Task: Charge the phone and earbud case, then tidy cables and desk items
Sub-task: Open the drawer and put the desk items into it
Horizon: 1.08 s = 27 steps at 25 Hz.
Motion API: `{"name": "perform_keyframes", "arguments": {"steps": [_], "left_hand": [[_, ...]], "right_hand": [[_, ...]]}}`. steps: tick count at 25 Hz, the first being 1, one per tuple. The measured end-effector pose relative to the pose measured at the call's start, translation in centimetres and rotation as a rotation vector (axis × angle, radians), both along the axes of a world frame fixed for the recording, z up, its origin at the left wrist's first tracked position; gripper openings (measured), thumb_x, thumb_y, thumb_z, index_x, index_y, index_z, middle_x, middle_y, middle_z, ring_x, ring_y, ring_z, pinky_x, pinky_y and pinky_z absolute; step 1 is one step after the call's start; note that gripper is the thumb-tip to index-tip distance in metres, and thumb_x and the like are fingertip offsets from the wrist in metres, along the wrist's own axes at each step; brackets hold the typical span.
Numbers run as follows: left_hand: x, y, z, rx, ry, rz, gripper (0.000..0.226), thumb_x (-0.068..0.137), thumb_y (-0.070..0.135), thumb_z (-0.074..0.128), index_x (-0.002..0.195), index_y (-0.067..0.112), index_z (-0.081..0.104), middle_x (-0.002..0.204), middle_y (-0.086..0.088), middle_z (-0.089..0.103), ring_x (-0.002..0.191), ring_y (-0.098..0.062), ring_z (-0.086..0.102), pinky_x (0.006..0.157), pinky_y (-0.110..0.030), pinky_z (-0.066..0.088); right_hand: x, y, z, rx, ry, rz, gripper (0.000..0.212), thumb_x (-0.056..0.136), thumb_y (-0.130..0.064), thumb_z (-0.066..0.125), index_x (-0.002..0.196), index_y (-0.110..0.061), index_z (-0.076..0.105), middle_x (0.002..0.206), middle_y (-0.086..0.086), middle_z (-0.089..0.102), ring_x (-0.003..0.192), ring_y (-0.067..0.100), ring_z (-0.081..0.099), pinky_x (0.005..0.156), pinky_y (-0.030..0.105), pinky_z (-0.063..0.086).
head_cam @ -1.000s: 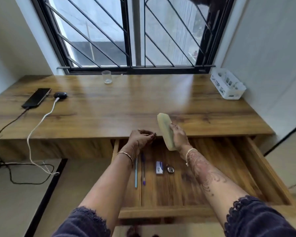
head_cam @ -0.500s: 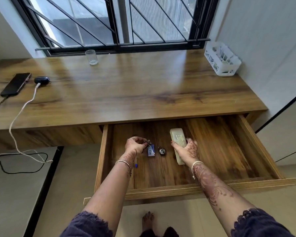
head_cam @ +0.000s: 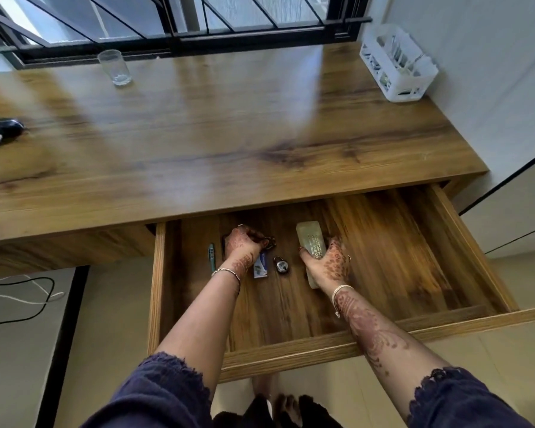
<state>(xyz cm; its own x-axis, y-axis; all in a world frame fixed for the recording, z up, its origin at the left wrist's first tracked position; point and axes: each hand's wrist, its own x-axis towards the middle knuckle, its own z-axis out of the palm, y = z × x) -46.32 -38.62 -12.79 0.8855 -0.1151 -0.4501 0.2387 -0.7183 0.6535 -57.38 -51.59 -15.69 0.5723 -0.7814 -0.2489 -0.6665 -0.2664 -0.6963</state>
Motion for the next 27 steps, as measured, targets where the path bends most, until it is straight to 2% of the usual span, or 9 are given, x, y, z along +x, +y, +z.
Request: {"name": "perform_keyframes", "arguments": {"steps": [5,8,12,16,19,21,27], "left_hand": [[0.3,-0.4,-0.4,0.051,0.008,-0.050,0.019,0.080,0.023,0.075,0.098,0.016,0.070,0.112,-0.003,0.070,0.108,-0.020,0.063,0.085,-0.025,0.047],[0.1,-0.7,-0.4,0.049,-0.011,-0.072,0.023,0.085,0.018,0.069,0.107,0.014,0.069,0.116,-0.002,0.069,0.110,-0.018,0.061,0.081,-0.021,0.042],[-0.8,-0.3,0.1,0.025,-0.093,-0.065,0.026,0.087,0.017,0.067,0.113,0.016,0.068,0.118,-0.002,0.068,0.112,-0.019,0.061,0.090,-0.026,0.047],[-1.8,1.2,1.9,-0.026,-0.210,-0.066,0.026,0.089,0.018,0.064,0.115,0.018,0.066,0.121,-0.002,0.066,0.117,-0.019,0.058,0.092,-0.026,0.045],[-2.3,2.5,4.1,-0.033,-0.274,-0.094,0.023,0.091,0.024,0.062,0.113,0.022,0.067,0.120,0.001,0.065,0.114,-0.016,0.057,0.083,-0.021,0.042],[-2.1,3.5,5.7,-0.028,-0.312,-0.102,0.020,0.090,0.027,0.061,0.108,0.027,0.069,0.116,0.003,0.067,0.110,-0.014,0.059,0.080,-0.021,0.042],[0.5,7.7,10.2,-0.045,-0.420,-0.070,0.021,0.088,0.030,0.060,0.106,0.026,0.071,0.107,0.002,0.072,0.102,-0.015,0.066,0.090,-0.023,0.049]], "right_hand": [[0.2,0.1,-0.6,-0.040,0.001,0.011,0.079,0.068,-0.053,0.074,0.128,-0.008,0.048,0.135,0.014,0.047,0.123,0.034,0.049,0.102,0.041,0.044],[-0.1,0.1,-0.6,-0.068,0.001,0.025,0.080,0.069,-0.054,0.074,0.129,-0.008,0.047,0.135,0.013,0.045,0.123,0.034,0.047,0.102,0.046,0.043],[-0.5,0.0,0.1,-0.133,0.009,0.061,0.088,0.071,-0.054,0.072,0.138,-0.008,0.037,0.142,0.014,0.034,0.131,0.032,0.036,0.107,0.043,0.036],[-0.9,0.9,1.9,-0.275,-0.100,0.122,0.085,0.071,-0.053,0.072,0.137,-0.012,0.037,0.139,0.011,0.034,0.130,0.029,0.033,0.108,0.043,0.035],[-0.8,2.0,3.7,-0.346,-0.259,0.158,0.076,0.071,-0.049,0.074,0.132,-0.014,0.044,0.135,0.009,0.039,0.126,0.027,0.038,0.106,0.041,0.036],[-0.1,2.9,5.2,-0.362,-0.300,0.186,0.074,0.072,-0.048,0.074,0.131,-0.014,0.045,0.135,0.008,0.040,0.125,0.026,0.040,0.105,0.038,0.034],[4.4,5.7,9.9,-0.383,-0.356,0.305,0.073,0.074,-0.046,0.073,0.132,-0.016,0.042,0.136,0.008,0.039,0.127,0.028,0.037,0.108,0.036,0.028]]}}
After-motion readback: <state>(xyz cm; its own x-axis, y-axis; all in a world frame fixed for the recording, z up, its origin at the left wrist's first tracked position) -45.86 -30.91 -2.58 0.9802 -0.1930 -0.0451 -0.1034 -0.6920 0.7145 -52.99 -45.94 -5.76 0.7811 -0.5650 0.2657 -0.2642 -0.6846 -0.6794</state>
